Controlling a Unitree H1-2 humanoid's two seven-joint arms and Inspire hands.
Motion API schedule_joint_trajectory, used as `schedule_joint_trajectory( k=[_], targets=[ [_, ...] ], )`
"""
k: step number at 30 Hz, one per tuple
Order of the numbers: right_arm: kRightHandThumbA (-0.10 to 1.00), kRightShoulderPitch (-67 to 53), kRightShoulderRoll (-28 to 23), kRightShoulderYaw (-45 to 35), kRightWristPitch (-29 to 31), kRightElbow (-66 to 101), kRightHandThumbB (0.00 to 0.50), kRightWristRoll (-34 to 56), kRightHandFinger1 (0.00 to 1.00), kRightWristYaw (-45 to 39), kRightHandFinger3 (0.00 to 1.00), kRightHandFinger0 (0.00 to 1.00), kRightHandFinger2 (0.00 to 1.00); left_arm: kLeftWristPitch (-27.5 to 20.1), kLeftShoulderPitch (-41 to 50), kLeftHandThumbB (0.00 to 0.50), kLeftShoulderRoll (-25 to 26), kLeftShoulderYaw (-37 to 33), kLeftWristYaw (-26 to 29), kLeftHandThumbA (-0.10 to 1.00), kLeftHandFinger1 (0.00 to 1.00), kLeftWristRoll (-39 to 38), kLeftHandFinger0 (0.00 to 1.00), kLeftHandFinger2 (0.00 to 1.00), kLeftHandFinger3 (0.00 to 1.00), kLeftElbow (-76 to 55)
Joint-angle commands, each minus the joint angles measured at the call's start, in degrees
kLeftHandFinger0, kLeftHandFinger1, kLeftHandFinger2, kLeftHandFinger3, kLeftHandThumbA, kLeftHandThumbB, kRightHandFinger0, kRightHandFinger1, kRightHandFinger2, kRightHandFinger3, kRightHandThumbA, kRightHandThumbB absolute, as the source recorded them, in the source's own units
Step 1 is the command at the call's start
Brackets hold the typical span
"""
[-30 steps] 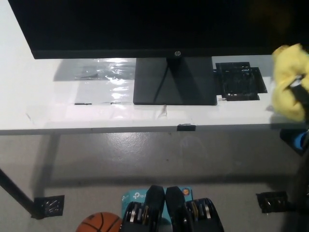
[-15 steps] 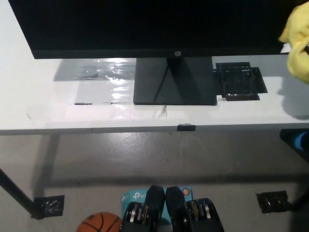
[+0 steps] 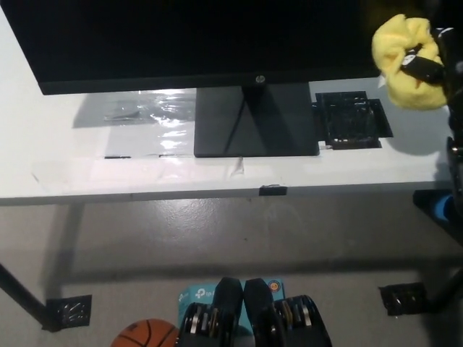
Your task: The robot uses its right hand to pick up the cloth kept in the middle of the desk and use it to wipe the monitor in the middle of the desk by swiping its screen twice
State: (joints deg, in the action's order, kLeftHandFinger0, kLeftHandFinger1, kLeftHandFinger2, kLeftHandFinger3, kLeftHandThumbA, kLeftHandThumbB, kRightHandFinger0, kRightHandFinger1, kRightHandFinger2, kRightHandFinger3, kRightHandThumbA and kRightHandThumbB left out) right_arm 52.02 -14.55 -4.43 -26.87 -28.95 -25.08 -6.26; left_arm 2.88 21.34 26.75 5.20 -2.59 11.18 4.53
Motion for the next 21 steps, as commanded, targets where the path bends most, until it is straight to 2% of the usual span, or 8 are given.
schedule_joint_trajectory(
  k=[1, 7, 13, 14, 16, 18, 19, 21],
  targets=[
    [-0.10, 5.1, 2.8, 1.8, -0.1, 0.2, 0.119, -2.5, 0.00, -2.8, 0.09, 0.00, 0.32, -1.3, 0.8, 0.011, 1.3, 1.0, 0.2, 0.07, 0.55, 0.7, 0.53, 0.70, 0.91, -0.7],
    [-0.10, 3.2, 9.3, 1.1, -0.1, 5.4, 0.140, -3.0, 0.00, -4.6, 0.00, 0.00, 0.30, -1.1, 1.0, 0.013, 1.1, 0.7, 0.3, 0.06, 0.56, 1.1, 0.54, 0.69, 0.91, -0.8],
    [-0.10, -0.1, 14.6, 1.6, -0.1, 13.9, 0.136, -2.2, 0.00, -8.4, 0.00, 0.00, 0.28, -0.9, 1.1, 0.015, 0.9, 0.9, -0.1, 0.06, 0.55, 0.4, 0.53, 0.69, 0.90, -1.1],
    [-0.10, -0.4, 17.8, 0.9, -0.1, 16.4, 0.140, -5.6, 0.01, -9.8, 0.08, 0.00, 0.29, -1.0, 1.0, 0.019, 0.7, 0.7, 0.2, 0.06, 0.55, 0.8, 0.54, 0.70, 0.90, -0.9],
    [-0.10, -0.4, 20.3, -0.1, -0.1, 17.8, 0.141, -7.3, 0.01, -11.2, 0.09, 0.00, 0.29, -1.1, 1.1, 0.018, 0.7, 0.8, 0.2, 0.04, 0.56, 0.6, 0.54, 0.71, 0.90, -1.1],
    [-0.10, -0.1, 22.0, -0.6, -0.1, 17.9, 0.147, -8.5, 0.00, -12.0, 0.03, 0.00, 0.23, -1.5, 1.1, 0.018, 0.7, 0.8, 0.2, 0.04, 0.56, 0.5, 0.54, 0.71, 0.90, -0.7],
    [-0.10, 0.3, 23.1, -0.9, -0.1, 17.5, 0.143, -9.9, 0.00, -12.4, 0.00, 0.00, 0.21, -1.7, 1.0, 0.020, 0.7, 0.7, 0.4, 0.05, 0.56, 0.7, 0.54, 0.70, 0.90, -0.5],
    [-0.10, 0.6, 23.9, 0.2, -0.1, 17.4, 0.109, -9.6, 0.00, -12.4, 0.06, 0.00, 0.21, -2.0, 1.0, 0.019, 0.8, 0.6, 0.4, 0.05, 0.55, 0.8, 0.53, 0.69, 0.89, -0.2]
  ],
)
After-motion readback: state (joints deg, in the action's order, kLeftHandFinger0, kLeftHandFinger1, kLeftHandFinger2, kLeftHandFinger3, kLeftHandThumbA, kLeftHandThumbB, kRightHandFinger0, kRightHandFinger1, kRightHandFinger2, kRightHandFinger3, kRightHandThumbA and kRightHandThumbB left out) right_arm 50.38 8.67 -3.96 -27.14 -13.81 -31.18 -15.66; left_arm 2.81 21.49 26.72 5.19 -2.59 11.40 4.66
